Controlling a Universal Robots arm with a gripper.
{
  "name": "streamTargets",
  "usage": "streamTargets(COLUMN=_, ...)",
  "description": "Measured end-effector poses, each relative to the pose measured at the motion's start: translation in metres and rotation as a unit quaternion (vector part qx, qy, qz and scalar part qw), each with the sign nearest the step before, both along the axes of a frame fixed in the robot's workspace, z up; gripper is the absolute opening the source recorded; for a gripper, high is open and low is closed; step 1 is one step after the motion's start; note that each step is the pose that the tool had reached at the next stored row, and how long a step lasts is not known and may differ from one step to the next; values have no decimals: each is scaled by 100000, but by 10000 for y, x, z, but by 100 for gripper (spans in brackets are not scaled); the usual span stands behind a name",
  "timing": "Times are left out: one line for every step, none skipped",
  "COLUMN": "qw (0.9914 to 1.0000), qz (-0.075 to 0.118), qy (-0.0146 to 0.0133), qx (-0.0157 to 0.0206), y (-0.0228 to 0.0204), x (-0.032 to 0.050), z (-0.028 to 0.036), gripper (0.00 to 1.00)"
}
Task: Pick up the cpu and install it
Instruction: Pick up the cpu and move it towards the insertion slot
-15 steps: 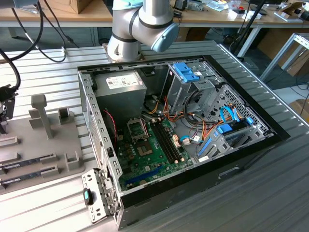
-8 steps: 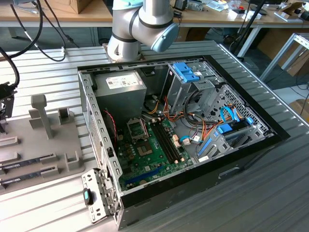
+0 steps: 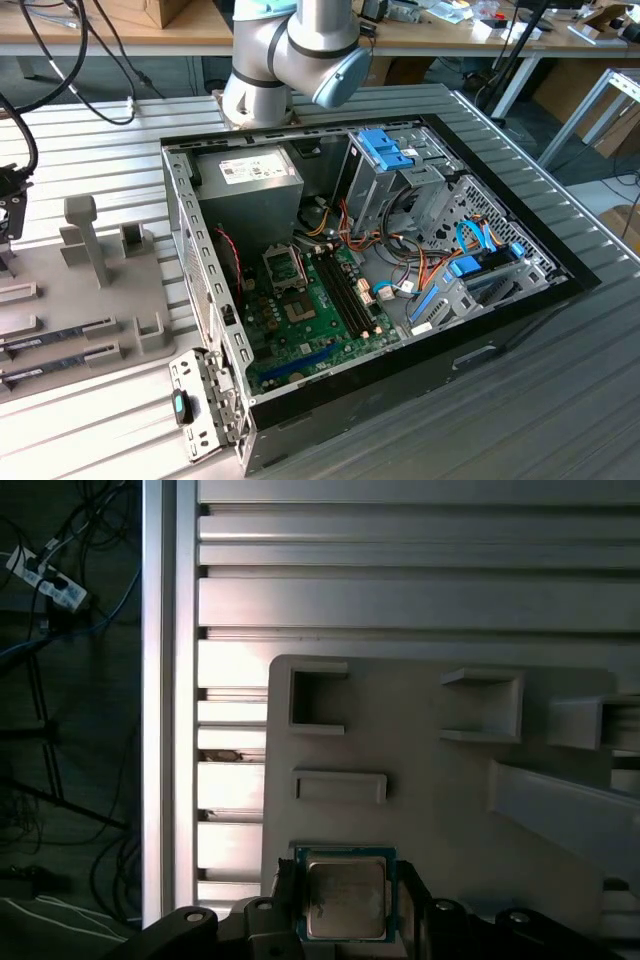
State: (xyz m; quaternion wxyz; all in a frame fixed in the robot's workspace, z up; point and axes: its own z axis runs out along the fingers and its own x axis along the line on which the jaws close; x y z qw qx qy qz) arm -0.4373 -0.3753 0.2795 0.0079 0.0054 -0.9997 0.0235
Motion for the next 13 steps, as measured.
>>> streamTargets(qw=100000, qz=2, qy=-2, qx=0, y=0, x=0, z=7, gripper=47)
streamTargets(qw=100000, qz=0, qy=-1, qx=-1, y=0, x=0, z=16, gripper=47)
streamTargets(qw=100000, qz=1, qy=0, qx=1, y=0, x=0, z=23, gripper=47)
streamTargets(qw=100000, qz=0, qy=-3, qx=2, y=0, x=0, z=31, gripper=47)
streamTargets(qw=100000, qz=0, qy=-2, qx=-1, y=0, x=0, z=39, gripper=47)
streamTargets(qw=100000, qz=0, qy=-2, qx=-2, y=0, x=0, z=49, gripper=47)
streamTargets(qw=100000, qz=0, qy=0, qx=-2, y=0, x=0, z=56, gripper=47)
streamTargets(qw=100000, qz=-1, qy=0, qx=0, y=0, x=0, z=65, gripper=47)
streamTargets(qw=100000, qz=-1, qy=-3, qx=0, y=0, x=0, z=79, gripper=47)
streamTargets(qw=100000, qz=0, qy=-2, qx=1, y=0, x=0, z=87, gripper=47)
streamTargets(qw=100000, qz=-1, qy=-5, qx=1, y=0, x=0, z=98, gripper=47)
streamTargets(qw=100000, qz=-1, qy=0, qx=-1, y=0, x=0, z=112, gripper=47)
streamTargets(qw=100000, qz=0, qy=-1, qx=-1, y=0, x=0, z=121, gripper=47)
